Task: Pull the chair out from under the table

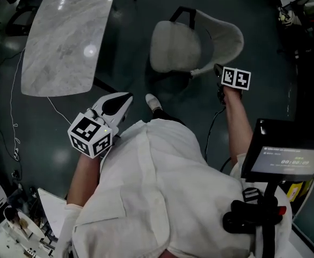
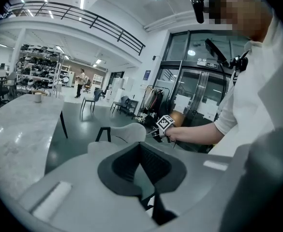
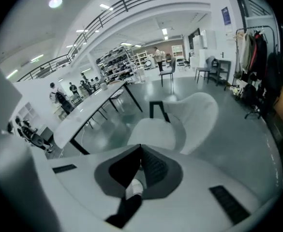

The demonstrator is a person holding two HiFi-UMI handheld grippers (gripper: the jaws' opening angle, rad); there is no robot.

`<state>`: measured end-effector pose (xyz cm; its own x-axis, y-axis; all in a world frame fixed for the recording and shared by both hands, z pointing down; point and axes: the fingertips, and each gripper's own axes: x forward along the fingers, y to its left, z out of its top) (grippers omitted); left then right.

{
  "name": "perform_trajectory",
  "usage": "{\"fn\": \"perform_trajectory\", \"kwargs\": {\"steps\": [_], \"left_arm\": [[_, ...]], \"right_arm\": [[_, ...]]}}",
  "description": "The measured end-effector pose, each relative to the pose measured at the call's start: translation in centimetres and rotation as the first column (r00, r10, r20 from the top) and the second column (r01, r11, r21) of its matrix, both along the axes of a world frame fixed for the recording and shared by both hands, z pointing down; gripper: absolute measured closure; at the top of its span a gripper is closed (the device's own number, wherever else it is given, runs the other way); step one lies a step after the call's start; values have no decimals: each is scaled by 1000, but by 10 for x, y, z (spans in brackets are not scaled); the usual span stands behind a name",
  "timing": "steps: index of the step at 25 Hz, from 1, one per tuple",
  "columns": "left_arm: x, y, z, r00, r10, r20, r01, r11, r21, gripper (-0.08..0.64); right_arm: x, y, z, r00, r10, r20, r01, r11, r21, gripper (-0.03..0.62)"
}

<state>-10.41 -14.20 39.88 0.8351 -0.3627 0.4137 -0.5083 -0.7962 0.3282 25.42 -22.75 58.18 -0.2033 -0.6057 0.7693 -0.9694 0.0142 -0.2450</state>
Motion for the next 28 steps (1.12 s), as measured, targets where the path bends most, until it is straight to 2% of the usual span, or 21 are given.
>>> {"fn": "perform_trajectory", "kwargs": {"steps": [8, 16, 22, 28], "left_arm": [[-17, 69, 6, 1000, 5, -30, -6, 1000, -3, 552], [-4, 125, 21, 998, 53, -29, -54, 997, -49, 552], [23, 153, 22, 998, 59, 3, -59, 997, -52, 552], [83, 178, 11, 999, 52, -6, -52, 998, -40, 552]], "right_arm": [[-107, 95, -33, 986, -136, 101, 129, 989, 71, 584], [-173, 169, -74, 950, -293, 111, 275, 949, 153, 586], [-196, 210, -93, 896, -431, 110, 404, 891, 206, 586], [-180, 251, -111, 840, -532, 104, 497, 833, 244, 586]]}}
